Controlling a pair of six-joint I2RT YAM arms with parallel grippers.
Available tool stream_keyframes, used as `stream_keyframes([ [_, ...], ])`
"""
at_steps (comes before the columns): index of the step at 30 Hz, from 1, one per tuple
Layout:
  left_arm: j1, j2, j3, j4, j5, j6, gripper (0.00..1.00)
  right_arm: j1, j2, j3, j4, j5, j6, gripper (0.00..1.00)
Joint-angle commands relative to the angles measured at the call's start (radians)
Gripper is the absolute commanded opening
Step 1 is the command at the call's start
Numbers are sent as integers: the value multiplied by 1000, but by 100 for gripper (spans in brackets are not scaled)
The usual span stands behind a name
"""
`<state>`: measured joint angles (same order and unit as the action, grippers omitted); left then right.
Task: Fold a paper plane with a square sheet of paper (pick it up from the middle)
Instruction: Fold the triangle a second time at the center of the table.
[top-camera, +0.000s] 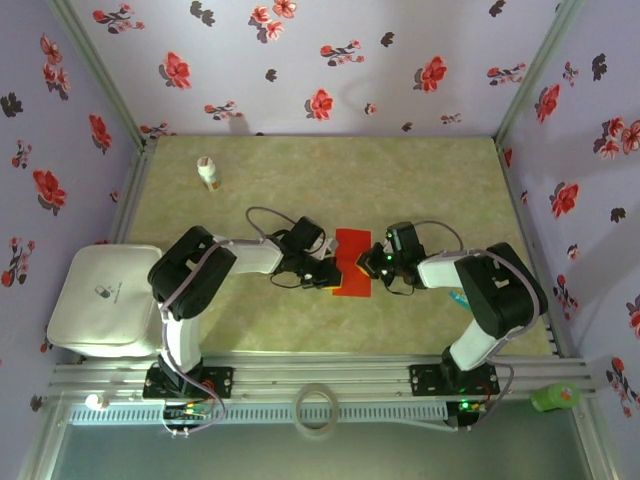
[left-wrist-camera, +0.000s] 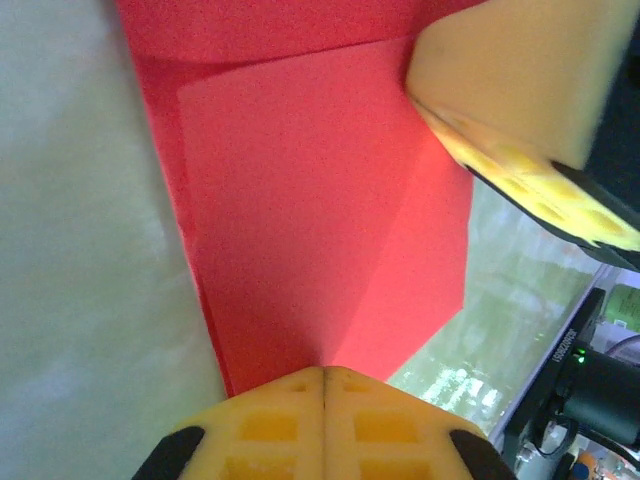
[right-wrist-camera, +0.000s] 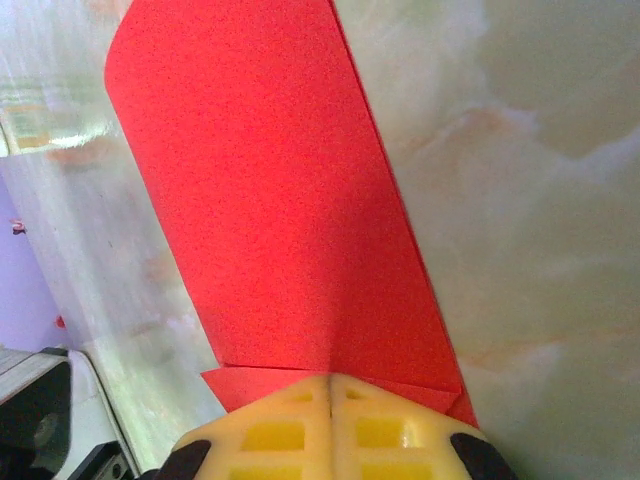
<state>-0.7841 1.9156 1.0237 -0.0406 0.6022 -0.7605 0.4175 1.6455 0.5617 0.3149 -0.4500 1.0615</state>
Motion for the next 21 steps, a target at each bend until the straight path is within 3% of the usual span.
stream_keyframes([
  [1,6,-60,41,-22,-7,-39,0,-11,44,-29,-70,57,-22,0],
  [21,-9,130,191,-25,28,-13,0,-10,49,-37,-60,60,-9,0],
])
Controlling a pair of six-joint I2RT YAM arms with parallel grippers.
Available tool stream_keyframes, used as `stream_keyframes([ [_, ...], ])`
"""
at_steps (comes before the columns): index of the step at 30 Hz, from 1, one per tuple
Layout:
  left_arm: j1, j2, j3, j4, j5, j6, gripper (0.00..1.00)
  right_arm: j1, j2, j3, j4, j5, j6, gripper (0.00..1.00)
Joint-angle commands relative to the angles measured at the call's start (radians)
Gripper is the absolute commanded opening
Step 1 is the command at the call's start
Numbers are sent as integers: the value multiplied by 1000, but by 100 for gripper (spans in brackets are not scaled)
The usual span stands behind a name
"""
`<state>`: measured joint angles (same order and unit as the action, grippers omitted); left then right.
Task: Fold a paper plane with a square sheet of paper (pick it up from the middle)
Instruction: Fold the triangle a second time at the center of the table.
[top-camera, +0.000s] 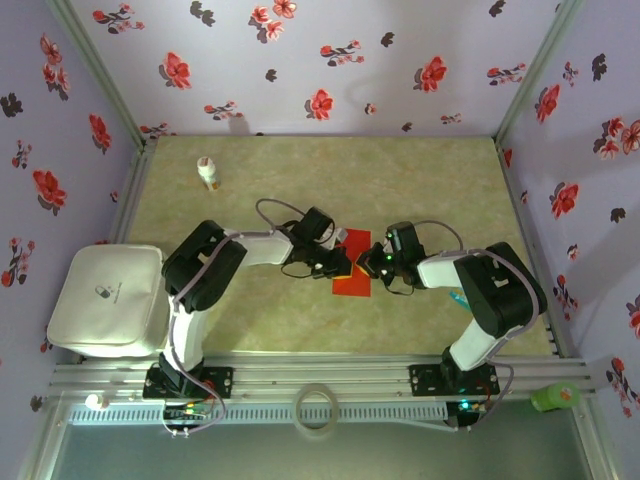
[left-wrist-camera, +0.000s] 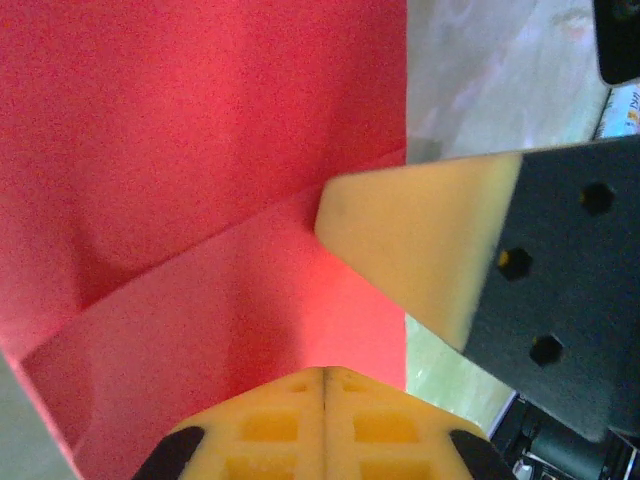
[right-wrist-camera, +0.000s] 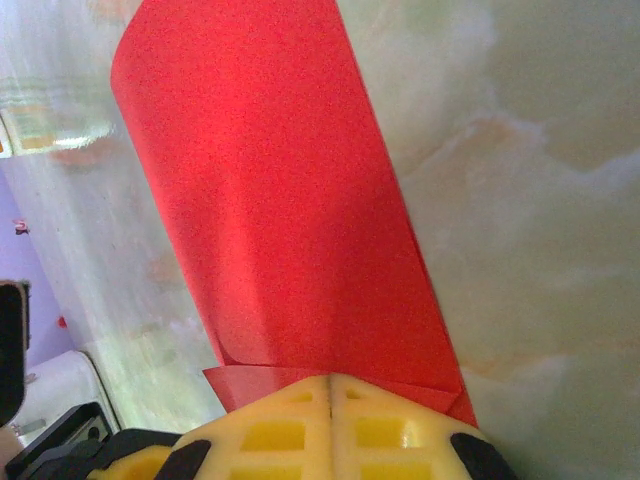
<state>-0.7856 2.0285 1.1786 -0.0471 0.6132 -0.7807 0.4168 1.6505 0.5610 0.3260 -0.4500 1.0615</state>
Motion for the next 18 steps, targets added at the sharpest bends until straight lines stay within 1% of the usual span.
stream_keyframes([
  [1,-10,18,39,-19,18,9,0,-10,45,-37,-69,59,-9,0],
  [7,-23,42,55,-28,14,18,0,-10,52,-41,-64,56,-6,0],
  [9,-23,56,54,-37,-10,21,0,-10,52,-42,-63,55,-6,0],
  [12,-23,75,59,-93,-27,38,0,-10,51,-44,-65,57,-9,0],
  [18,-22,42,-5,-145,-45,68,0,-10,58,-50,-73,69,-14,0],
])
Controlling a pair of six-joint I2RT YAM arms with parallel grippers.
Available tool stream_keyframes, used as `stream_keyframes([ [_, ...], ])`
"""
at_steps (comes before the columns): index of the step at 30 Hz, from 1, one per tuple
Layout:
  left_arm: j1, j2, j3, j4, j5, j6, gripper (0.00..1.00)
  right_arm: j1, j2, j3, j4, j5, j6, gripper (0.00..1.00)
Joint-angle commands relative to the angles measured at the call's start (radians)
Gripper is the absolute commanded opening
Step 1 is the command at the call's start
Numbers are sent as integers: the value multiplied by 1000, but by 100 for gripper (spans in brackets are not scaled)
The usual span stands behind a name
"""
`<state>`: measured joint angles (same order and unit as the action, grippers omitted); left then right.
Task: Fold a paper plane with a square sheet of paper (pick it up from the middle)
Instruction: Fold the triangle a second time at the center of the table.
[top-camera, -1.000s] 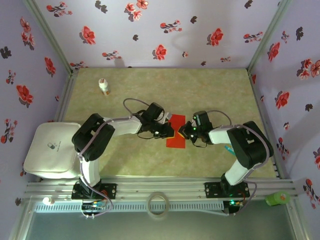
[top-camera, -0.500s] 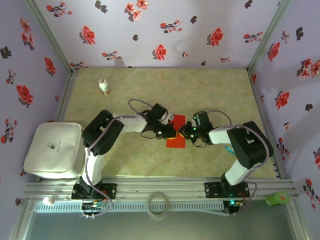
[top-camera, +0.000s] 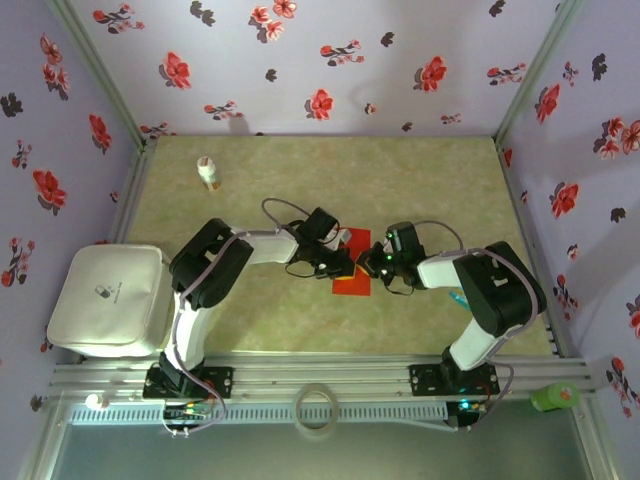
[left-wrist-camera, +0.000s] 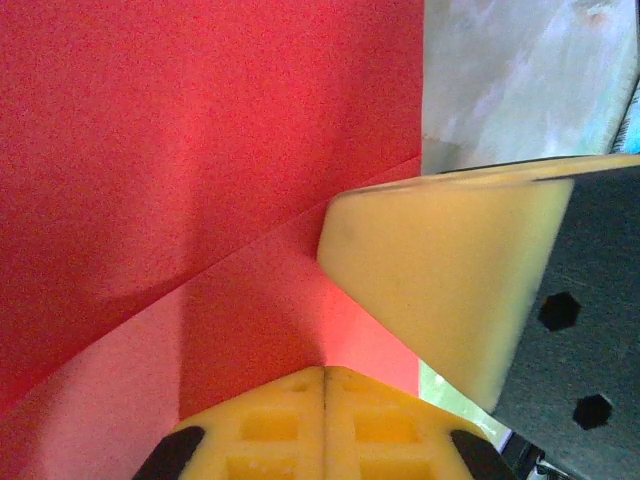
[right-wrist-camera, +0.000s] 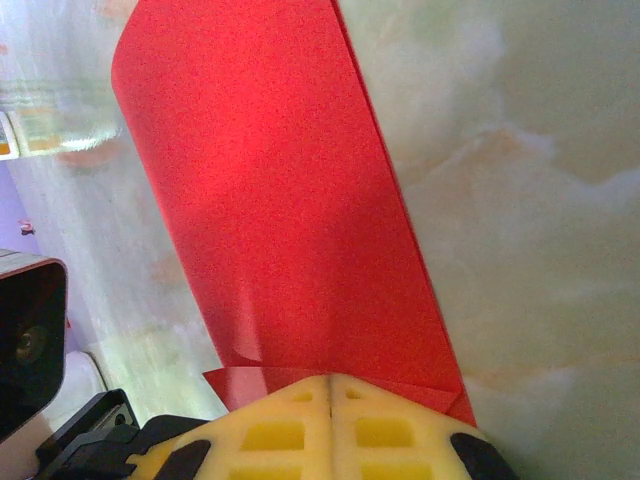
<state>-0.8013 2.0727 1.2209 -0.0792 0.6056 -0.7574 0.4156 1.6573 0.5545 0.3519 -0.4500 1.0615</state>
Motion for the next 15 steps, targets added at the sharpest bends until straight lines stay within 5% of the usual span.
stream_keyframes([
  [1,-7,-13,-63,-114,-38,48,0,-9,52,-44,-99,70,-14,0],
  [15,0,-152,-264,-119,-39,85,2,-8,57,-34,-122,73,-26,0],
])
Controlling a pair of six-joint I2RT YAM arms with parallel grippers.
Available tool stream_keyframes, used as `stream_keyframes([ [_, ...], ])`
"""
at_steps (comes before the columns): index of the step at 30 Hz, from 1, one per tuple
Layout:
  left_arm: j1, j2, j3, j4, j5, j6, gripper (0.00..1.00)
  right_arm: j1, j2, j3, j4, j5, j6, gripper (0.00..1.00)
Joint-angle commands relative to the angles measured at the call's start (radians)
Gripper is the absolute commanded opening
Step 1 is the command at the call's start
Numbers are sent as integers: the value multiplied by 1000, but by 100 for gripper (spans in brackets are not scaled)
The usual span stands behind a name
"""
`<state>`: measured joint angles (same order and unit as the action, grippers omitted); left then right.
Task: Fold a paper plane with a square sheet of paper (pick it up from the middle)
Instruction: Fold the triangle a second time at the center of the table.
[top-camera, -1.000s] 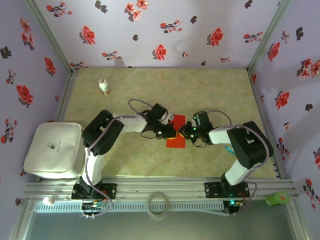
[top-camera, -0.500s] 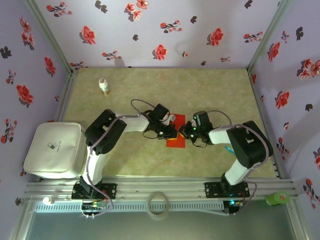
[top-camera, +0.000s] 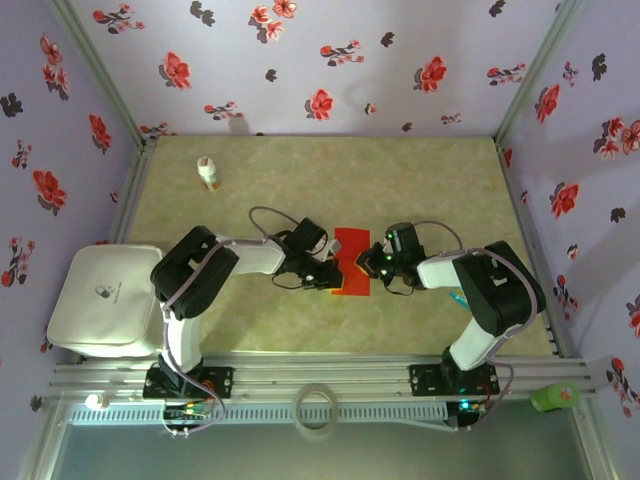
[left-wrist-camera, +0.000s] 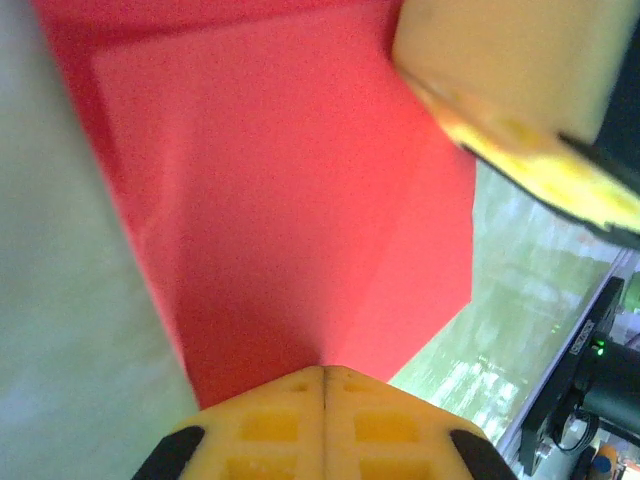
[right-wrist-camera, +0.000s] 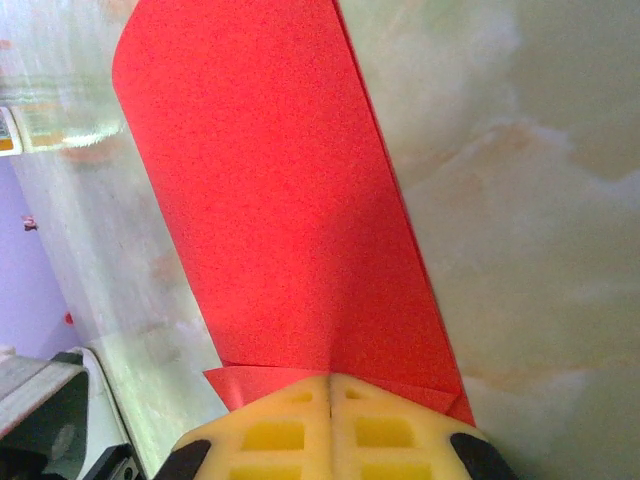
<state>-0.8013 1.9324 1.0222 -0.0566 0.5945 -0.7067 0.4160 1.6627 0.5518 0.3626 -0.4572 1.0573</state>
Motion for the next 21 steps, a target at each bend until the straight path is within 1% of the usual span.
stream_keyframes([
  [1,2,-21,-80,-140,-28,35,2,-9,51,-33,-132,80,-22,0],
  [6,11,-58,-137,-123,-30,33,2,-9,54,-32,-120,73,-22,0],
  [12,22,-110,-159,-83,-9,11,1,-9,55,-23,-113,60,-29,0],
  [16,28,-174,-174,25,47,-33,0,-9,57,-17,-115,51,-31,0],
  [18,43,-185,-181,89,91,-62,0,-8,56,-15,-116,49,-32,0],
  [21,63,-180,-175,172,125,-112,0,-9,62,-13,-111,44,-34,0],
])
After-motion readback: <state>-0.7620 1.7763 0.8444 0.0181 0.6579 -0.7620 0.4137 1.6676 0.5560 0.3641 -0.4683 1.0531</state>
